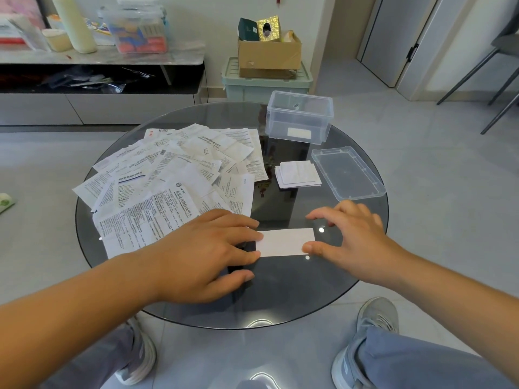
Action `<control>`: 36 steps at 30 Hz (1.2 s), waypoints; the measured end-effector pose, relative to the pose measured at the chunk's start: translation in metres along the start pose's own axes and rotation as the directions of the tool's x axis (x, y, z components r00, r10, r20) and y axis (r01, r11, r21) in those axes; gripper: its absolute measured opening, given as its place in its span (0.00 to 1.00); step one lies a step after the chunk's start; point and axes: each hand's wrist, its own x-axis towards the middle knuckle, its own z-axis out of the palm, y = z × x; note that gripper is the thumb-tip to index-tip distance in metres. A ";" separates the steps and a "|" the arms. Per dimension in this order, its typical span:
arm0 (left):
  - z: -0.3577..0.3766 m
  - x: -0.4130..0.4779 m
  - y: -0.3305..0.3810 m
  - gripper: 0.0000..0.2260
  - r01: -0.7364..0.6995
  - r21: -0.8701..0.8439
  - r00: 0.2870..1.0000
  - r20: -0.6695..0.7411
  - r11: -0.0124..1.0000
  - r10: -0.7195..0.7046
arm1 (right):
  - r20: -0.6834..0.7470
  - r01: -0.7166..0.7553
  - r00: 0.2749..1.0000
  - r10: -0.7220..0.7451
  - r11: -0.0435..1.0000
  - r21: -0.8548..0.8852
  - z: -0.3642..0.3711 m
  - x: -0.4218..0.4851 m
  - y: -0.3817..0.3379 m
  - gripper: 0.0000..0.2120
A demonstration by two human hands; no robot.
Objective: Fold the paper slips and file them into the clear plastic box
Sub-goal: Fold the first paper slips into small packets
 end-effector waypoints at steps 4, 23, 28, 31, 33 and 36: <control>-0.001 0.005 0.001 0.16 0.080 -0.156 0.995 -0.040 0.985 -0.088 | 0.022 0.001 1.000 -0.001 1.000 0.001 -0.002 0.002 -0.001 0.24; -0.015 0.082 0.019 0.20 0.486 -0.273 0.872 0.209 0.830 -0.442 | 0.130 0.110 0.983 -0.128 0.984 0.140 -0.009 0.017 -0.020 0.15; -0.016 0.086 0.017 0.09 0.522 -0.354 0.853 0.221 0.776 -0.473 | 0.094 0.127 0.984 -0.152 0.965 0.230 -0.008 0.021 -0.020 0.12; -0.016 0.084 0.018 0.05 0.514 -0.404 0.856 0.177 0.757 -0.486 | 0.074 0.102 0.988 -0.133 0.940 0.327 -0.006 0.022 -0.020 0.12; -0.018 0.083 0.016 0.03 0.515 -0.482 0.848 0.165 0.708 -0.504 | 0.067 0.087 0.990 -0.125 0.910 0.405 -0.006 0.022 -0.019 0.13; -0.023 0.081 0.012 0.03 0.541 -0.622 0.810 0.203 0.566 -0.550 | 0.017 0.068 0.996 -0.090 0.855 0.514 -0.008 0.024 -0.018 0.11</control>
